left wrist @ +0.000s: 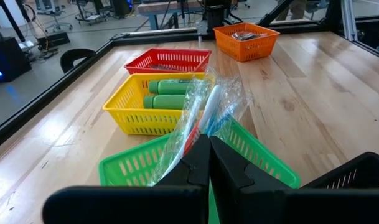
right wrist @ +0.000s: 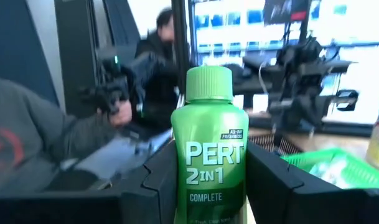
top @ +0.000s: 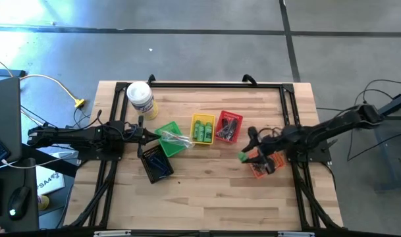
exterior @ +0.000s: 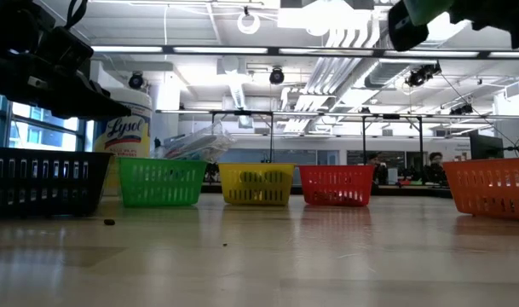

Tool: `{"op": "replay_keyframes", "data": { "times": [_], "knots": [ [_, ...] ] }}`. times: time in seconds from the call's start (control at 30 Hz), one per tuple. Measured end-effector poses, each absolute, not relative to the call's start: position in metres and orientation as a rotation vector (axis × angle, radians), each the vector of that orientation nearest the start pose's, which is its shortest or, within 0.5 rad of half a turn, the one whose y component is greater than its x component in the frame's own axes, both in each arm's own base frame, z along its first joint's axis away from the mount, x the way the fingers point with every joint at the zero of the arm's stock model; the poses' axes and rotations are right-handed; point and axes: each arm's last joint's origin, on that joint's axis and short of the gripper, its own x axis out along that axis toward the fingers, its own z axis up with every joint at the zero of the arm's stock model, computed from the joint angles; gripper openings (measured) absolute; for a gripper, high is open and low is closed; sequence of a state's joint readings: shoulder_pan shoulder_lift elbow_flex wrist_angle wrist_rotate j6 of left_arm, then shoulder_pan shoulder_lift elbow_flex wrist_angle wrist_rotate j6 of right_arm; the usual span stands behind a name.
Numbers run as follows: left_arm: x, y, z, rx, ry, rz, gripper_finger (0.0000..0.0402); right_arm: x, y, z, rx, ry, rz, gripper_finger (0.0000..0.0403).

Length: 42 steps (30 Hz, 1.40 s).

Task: Pick & Place Travel size toiletries
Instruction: Put the green shampoo into the yellow bin

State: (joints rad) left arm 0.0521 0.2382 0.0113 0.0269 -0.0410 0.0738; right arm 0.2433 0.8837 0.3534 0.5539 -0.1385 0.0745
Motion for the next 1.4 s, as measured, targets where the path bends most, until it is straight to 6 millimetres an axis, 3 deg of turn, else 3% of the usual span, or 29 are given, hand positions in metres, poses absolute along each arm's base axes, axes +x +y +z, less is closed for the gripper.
{"op": "replay_keyframes", "data": {
  "times": [0.4, 0.67, 0.8, 1.4],
  "knots": [
    [0.11, 0.007, 0.15, 0.072, 0.203, 0.086, 0.0, 0.134, 0.034, 0.23, 0.07, -0.229, 0.353, 0.0145],
    [0.11, 0.007, 0.15, 0.072, 0.203, 0.086, 0.0, 0.112, 0.026, 0.209, 0.053, -0.265, 0.264, 0.0146],
    [0.11, 0.007, 0.15, 0.072, 0.204, 0.086, 0.0, 0.106, 0.024, 0.196, 0.057, -0.282, 0.246, 0.0146],
    [0.11, 0.007, 0.15, 0.071, 0.206, 0.086, 0.0, 0.099, 0.021, 0.188, 0.052, -0.216, 0.168, 0.014]
  ]
}}
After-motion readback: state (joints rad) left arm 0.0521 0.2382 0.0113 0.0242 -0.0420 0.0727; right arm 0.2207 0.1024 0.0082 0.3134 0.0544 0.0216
